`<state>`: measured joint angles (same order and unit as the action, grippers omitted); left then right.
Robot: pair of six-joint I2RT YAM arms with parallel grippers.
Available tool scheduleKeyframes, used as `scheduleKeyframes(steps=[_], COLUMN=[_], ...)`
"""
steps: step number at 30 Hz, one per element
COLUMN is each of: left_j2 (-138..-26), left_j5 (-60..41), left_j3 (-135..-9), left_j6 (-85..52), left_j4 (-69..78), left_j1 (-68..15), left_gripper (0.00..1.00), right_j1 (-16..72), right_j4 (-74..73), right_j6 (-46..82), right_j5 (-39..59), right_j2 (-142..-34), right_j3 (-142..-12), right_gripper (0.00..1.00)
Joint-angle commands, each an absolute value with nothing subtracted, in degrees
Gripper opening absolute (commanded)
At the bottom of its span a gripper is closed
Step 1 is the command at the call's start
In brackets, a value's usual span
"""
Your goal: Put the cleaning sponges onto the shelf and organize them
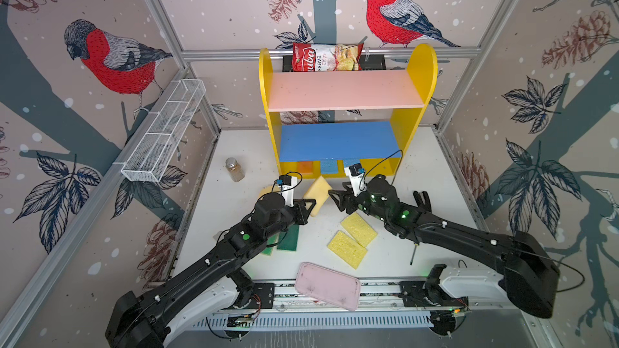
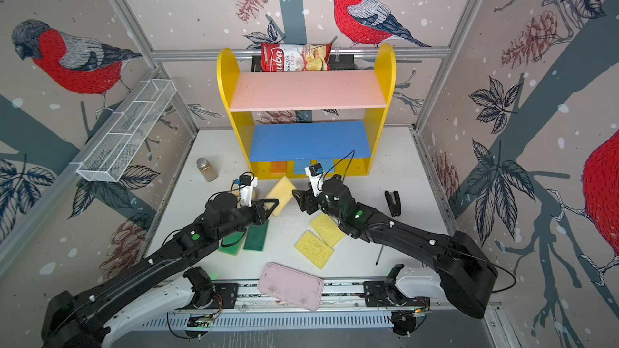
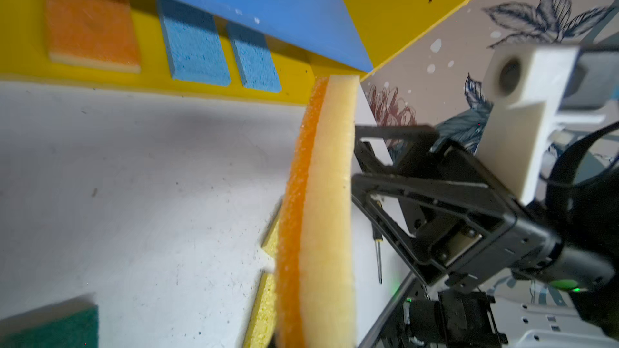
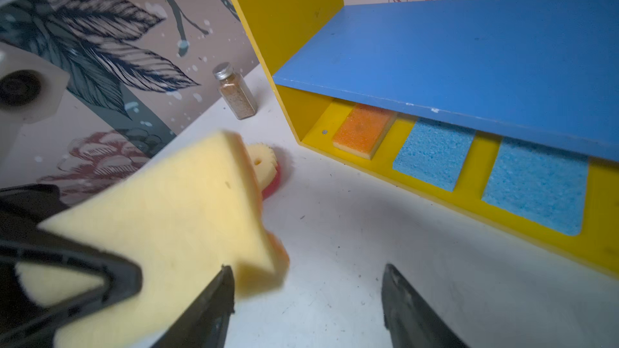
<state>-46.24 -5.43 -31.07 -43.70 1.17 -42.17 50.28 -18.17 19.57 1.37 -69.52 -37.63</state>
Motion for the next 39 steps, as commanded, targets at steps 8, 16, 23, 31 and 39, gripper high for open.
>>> scheduleKeyframes(steps=[8,16,23,31,39], left_j2=[-37.7,-39.6,-40.1,-41.6,-38.7], left_j5=[7.1,4.7,4.1,3.4,5.7], left_j3=[-25.6,-25.4,-25.3,-24.8,-25.8], left_j6=[-46.2,-48.0,-48.5,-49.2,-46.8], left_j4=[19.6,22.6,23.5,24.8,19.3], left_j1=[-42.1,-42.1,-42.1,-42.4,-42.5], left_gripper=[0.02,0.02,0.02,0.02,0.71], right_j1=[54.0,55.2,55.3,55.3,54.6], right_j4=[-42.2,-53.4,-60.8,-58.1,-43.7], right_j6=[38.9,47.4,52.6,52.5,47.1], right_j5=[9.1,18.5,18.4,17.9,16.0], right_j2=[-71.5,-82.2,-86.5,-89.2,-88.8], right_j3=[-34.7,-39.4,-41.3,-47.6,-51.6], right_gripper=[0.73,0.73,0.71,0.06,0.00])
